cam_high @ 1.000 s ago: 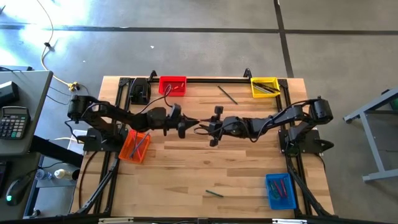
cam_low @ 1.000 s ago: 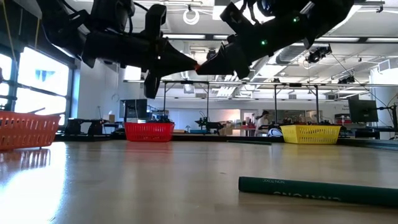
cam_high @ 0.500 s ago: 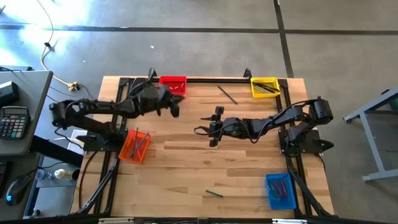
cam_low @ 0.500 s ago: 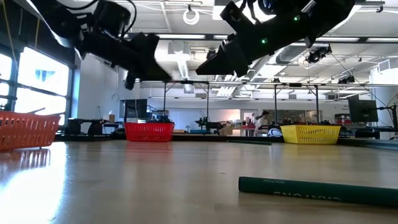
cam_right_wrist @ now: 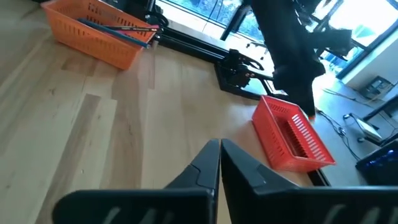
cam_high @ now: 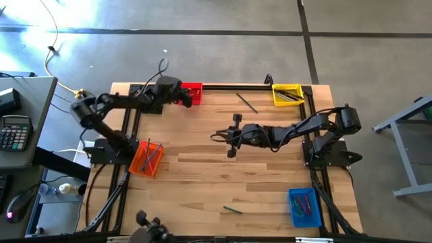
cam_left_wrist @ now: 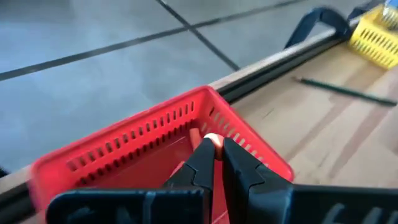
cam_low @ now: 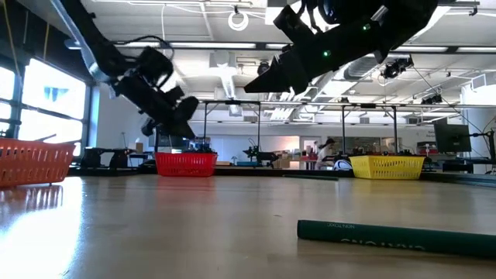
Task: Sort crayons/erasers/pens/pencils in bins
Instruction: Put the orange pencil eraser into the red bin, then put the green pencil into the orange basket
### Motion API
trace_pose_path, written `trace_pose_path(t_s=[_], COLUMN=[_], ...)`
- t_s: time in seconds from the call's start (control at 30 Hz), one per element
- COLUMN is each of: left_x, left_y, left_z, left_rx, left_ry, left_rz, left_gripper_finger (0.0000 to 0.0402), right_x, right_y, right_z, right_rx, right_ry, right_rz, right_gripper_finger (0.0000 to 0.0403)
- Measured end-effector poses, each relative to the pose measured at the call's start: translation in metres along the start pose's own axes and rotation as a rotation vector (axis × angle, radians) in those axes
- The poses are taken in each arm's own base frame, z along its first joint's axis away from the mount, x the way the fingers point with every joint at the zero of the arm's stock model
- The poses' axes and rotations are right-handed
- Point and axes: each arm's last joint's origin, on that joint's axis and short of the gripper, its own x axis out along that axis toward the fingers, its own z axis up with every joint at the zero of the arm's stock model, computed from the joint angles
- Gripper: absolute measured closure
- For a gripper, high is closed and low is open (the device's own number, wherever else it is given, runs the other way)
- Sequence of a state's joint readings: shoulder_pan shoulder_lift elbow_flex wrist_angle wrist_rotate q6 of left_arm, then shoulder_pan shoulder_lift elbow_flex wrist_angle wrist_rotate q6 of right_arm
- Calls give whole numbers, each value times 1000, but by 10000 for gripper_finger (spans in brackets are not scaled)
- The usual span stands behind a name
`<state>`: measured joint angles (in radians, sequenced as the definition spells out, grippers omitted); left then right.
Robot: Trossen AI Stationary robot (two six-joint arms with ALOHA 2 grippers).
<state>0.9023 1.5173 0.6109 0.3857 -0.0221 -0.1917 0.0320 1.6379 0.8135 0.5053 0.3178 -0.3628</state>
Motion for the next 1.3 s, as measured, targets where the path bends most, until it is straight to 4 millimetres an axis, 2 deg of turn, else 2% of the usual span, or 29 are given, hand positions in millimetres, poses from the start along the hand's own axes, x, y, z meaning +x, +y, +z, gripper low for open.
trace_pose_path(t_s=[0.23, 0.43, 0.7, 0.97, 1.1, 1.3], left_x=[38, 45, 36, 15, 3, -19], left_y=[5, 8, 6, -3, -13, -31], left_z=[-3, 2, 12, 34, 31, 23], left_rx=[40, 35, 91, 126, 142, 186], left_ry=[77, 72, 36, -73, -143, -298], left_rz=[9, -23, -27, -50, -88, -174], left_gripper_finger=[401, 384, 332, 290, 300, 343], right_x=[0, -3, -4, -3, -3, -3], right_y=[2, 1, -14, -18, -18, -17], right_z=[1, -5, -26, -29, -30, -34], right_rx=[16, 65, 200, 230, 229, 242], right_ry=[-31, -112, -150, -134, -129, -83], right_rz=[57, 99, 107, 97, 98, 108], right_gripper_finger=[400, 402, 403, 403, 403, 403])
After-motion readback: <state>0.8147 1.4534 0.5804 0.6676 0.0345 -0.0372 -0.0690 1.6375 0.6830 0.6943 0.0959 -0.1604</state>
